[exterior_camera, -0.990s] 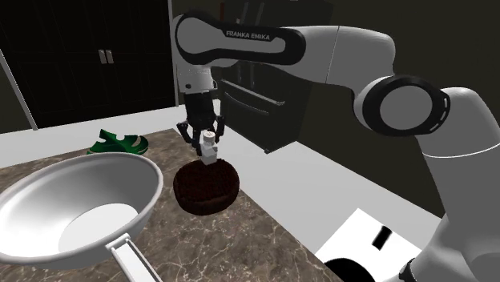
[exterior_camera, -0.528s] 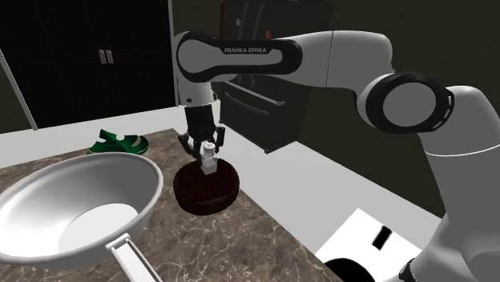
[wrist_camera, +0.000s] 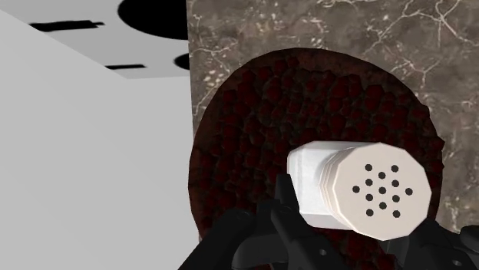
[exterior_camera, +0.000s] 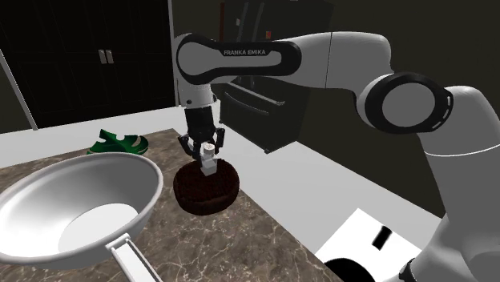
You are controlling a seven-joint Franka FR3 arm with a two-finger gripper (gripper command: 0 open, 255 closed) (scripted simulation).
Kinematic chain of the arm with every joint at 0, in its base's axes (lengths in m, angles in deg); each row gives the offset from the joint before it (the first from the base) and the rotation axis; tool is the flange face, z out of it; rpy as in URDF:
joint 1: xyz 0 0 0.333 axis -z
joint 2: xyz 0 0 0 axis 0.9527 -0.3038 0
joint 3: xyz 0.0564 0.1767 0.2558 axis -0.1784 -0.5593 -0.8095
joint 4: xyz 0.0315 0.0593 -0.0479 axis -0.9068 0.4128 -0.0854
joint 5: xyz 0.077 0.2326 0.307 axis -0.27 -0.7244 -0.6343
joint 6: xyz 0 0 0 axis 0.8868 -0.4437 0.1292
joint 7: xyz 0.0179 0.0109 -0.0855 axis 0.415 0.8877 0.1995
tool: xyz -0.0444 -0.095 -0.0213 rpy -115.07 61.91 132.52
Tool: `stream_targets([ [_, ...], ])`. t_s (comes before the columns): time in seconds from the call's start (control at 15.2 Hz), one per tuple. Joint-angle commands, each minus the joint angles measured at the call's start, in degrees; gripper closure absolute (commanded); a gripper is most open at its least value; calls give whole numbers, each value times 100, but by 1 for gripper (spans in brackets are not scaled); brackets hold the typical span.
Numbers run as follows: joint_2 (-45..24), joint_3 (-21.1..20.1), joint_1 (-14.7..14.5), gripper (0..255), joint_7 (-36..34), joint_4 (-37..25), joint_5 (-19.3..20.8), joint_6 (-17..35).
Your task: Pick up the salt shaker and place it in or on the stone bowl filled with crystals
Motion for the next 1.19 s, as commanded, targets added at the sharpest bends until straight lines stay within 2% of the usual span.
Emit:
stream_targets([
  [0.0,0,0,0,0,0,0,0,0],
  [0.33,0,0,0,0,0,0,0,0],
  [0.46,-327,28,-131,0,-11,-935,62,-598],
  [0.59,-908,82,-365,0,-10,-2313,163,-1375],
  [1.12,-907,86,-367,0,-9,-2312,160,-1373],
])
